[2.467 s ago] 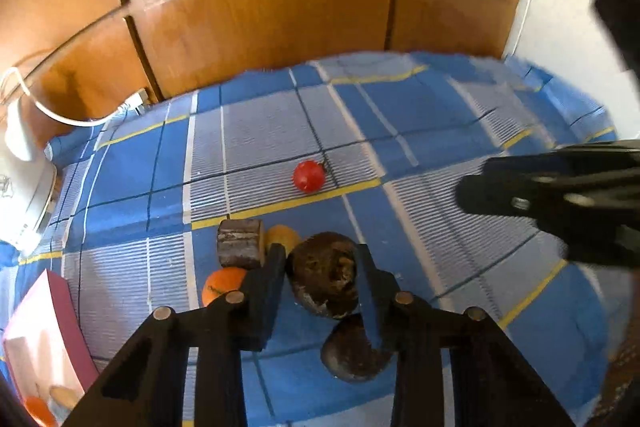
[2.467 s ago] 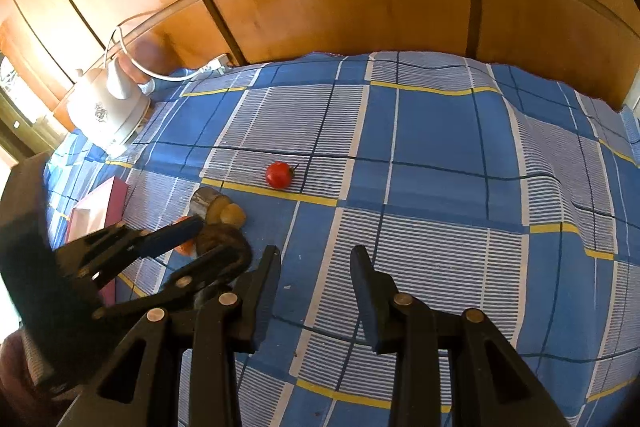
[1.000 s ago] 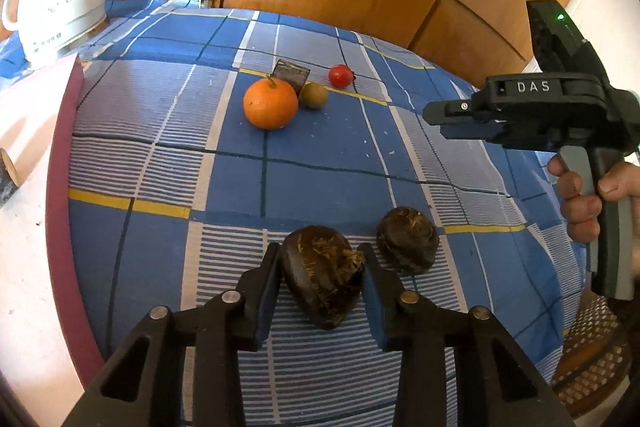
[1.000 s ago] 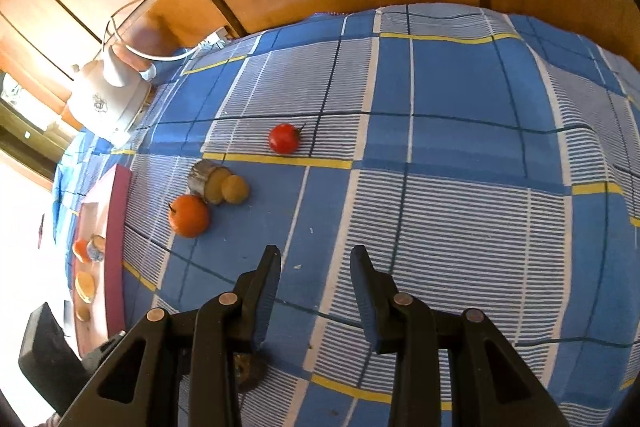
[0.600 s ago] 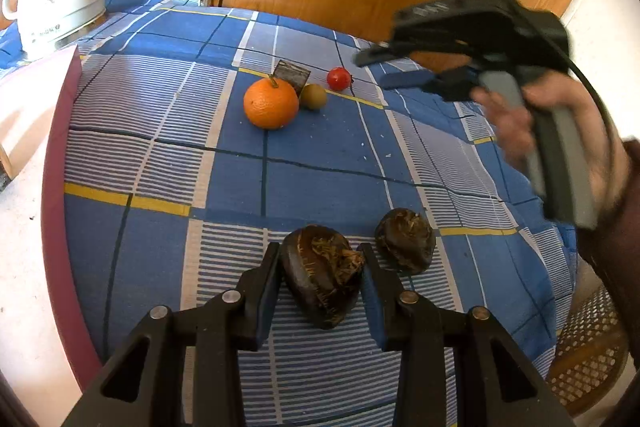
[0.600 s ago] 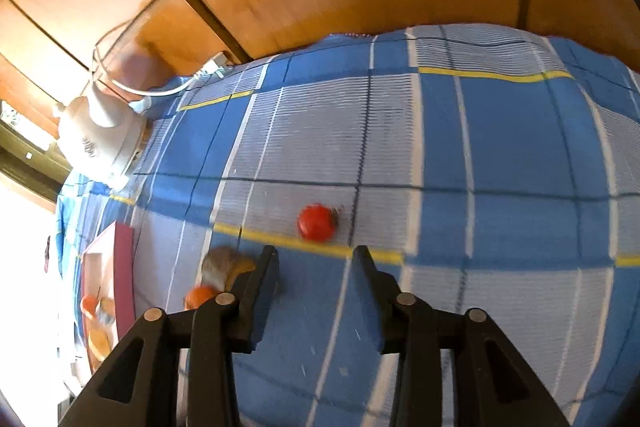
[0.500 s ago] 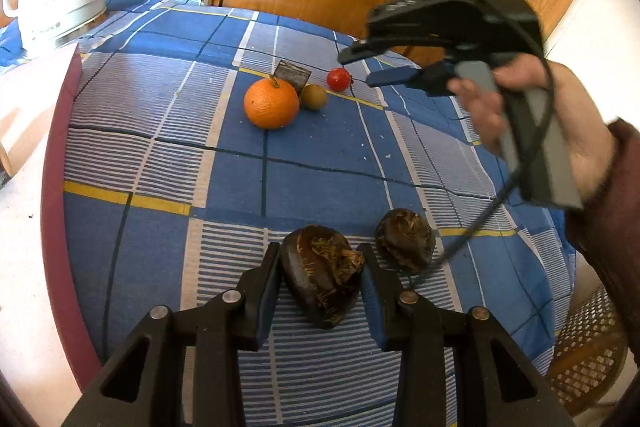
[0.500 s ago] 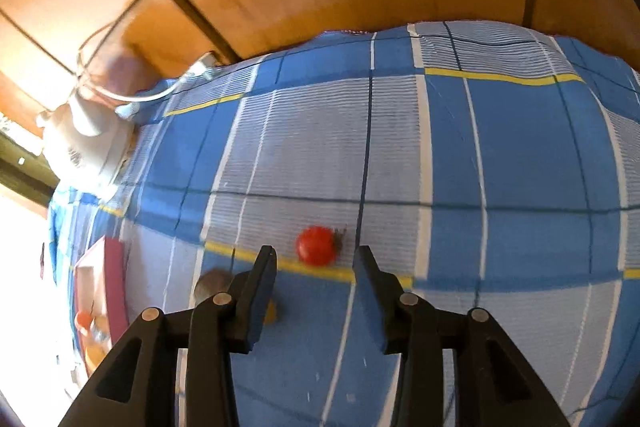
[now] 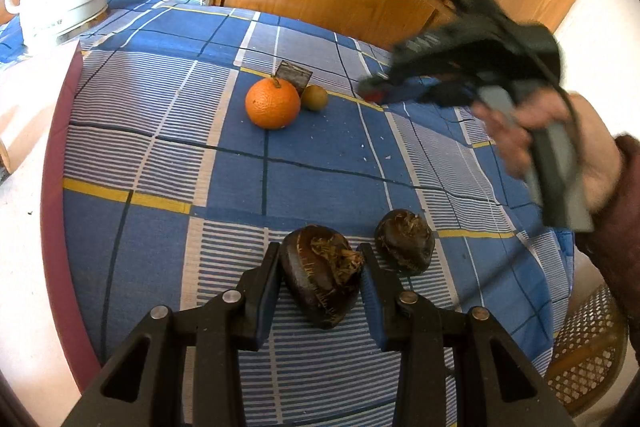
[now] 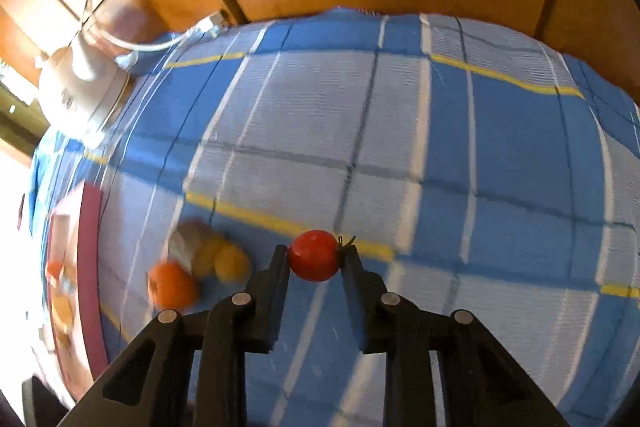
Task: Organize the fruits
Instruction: 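Lift the brown fruit with the left tool while the right tool grasps the red tomato, then hold the brown fruit in the left tool and tomato in the right tool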
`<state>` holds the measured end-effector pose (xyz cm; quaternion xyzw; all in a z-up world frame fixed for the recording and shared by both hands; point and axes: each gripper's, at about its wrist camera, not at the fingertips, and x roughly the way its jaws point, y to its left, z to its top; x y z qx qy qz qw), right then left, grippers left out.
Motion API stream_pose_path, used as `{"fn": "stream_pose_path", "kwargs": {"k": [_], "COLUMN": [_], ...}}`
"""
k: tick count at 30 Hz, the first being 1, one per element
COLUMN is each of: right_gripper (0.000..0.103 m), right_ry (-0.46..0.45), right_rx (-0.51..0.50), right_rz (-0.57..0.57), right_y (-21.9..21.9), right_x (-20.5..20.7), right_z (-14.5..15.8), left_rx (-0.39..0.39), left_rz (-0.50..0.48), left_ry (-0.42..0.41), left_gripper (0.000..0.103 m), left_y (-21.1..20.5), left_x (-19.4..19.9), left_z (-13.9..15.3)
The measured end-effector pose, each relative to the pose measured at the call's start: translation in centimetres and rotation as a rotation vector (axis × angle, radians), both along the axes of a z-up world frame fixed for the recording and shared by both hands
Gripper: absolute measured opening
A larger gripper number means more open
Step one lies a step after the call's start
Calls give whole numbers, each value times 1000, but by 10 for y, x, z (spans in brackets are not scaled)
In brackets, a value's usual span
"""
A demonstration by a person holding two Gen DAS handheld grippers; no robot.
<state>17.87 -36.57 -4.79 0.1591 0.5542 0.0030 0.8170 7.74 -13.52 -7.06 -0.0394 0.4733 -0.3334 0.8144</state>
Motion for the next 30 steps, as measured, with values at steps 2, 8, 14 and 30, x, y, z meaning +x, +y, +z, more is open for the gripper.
{"fn": "stream_pose_path", "kwargs": {"k": [2, 8, 14, 30], "right_gripper": [27, 27, 27, 27], "right_ry": [19, 74, 18, 2], "right_rx": [-26, -95, -64, -117], "right_rz": [24, 83, 52, 91], "right_y": [-5, -11, -22, -9], "right_x": [-18, -67, -78, -71], "right_z": [0, -13, -15, -15], "left_rx": [1, 9, 65, 119], "left_rz": [1, 0, -7, 81], "left_ry": [-1, 4, -33, -117], "left_gripper": [38, 37, 36, 36], "left_y": [0, 0, 0, 24], "left_x": [0, -1, -10, -32], "left_z": [0, 2, 11, 46]}}
